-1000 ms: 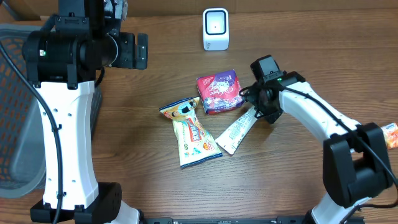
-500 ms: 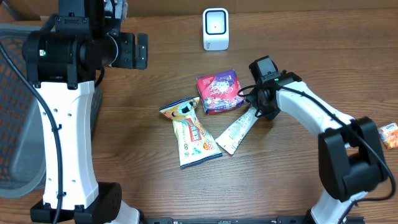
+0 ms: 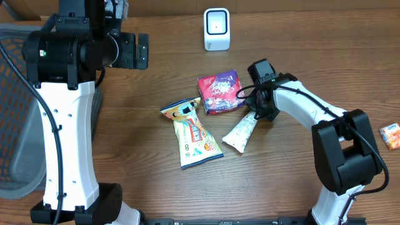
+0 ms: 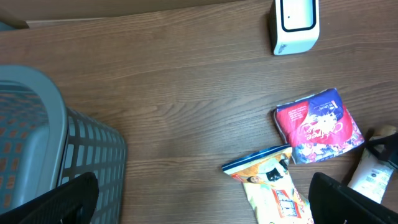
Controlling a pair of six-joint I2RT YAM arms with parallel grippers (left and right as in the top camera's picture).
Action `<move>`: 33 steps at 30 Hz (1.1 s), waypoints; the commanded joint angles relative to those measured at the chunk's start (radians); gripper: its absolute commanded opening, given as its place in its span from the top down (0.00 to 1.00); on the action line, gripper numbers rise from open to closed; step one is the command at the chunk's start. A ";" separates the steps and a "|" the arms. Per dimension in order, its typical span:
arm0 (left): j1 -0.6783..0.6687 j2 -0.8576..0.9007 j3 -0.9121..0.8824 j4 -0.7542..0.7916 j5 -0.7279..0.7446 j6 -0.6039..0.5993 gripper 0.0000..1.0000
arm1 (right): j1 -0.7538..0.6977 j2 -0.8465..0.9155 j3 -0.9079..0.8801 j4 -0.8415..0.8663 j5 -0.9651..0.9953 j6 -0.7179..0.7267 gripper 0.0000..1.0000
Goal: Scan the item barcode
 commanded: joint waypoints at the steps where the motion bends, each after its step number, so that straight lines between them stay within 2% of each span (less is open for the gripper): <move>1: 0.002 0.009 0.008 0.004 -0.005 0.013 0.00 | -0.003 -0.029 0.039 -0.044 -0.044 -0.131 0.96; 4: 0.002 0.009 0.008 0.004 -0.005 0.013 0.00 | -0.003 -0.082 0.063 -0.115 -0.084 -0.175 0.96; 6: 0.002 0.009 0.008 0.004 -0.005 0.013 0.00 | -0.003 -0.126 0.075 -0.142 -0.191 -0.252 0.96; 9: 0.002 0.009 0.008 0.004 -0.005 0.013 0.00 | -0.003 -0.183 0.078 -0.121 -0.491 -0.420 0.96; 11: 0.002 0.009 0.008 0.004 -0.005 0.013 0.00 | -0.003 -0.197 0.078 -0.105 -0.637 -0.473 0.96; 14: 0.002 0.009 0.008 0.004 -0.005 0.013 0.00 | -0.003 -0.199 0.077 -0.096 -0.857 -0.468 0.96; 17: 0.002 0.009 0.008 0.004 -0.005 0.013 0.00 | -0.003 -0.198 0.071 -0.099 -0.937 -0.418 0.96; 20: 0.002 0.009 0.008 0.004 -0.005 0.013 0.00 | -0.003 -0.197 0.071 -0.086 -0.912 -0.399 0.96; 26: 0.002 0.009 0.008 0.004 -0.005 0.013 0.00 | 0.006 -0.197 0.072 0.110 -0.539 -0.542 0.96; 33: 0.002 0.009 0.008 0.004 -0.005 0.013 0.00 | 0.025 -0.197 0.072 0.323 -0.513 -0.591 0.96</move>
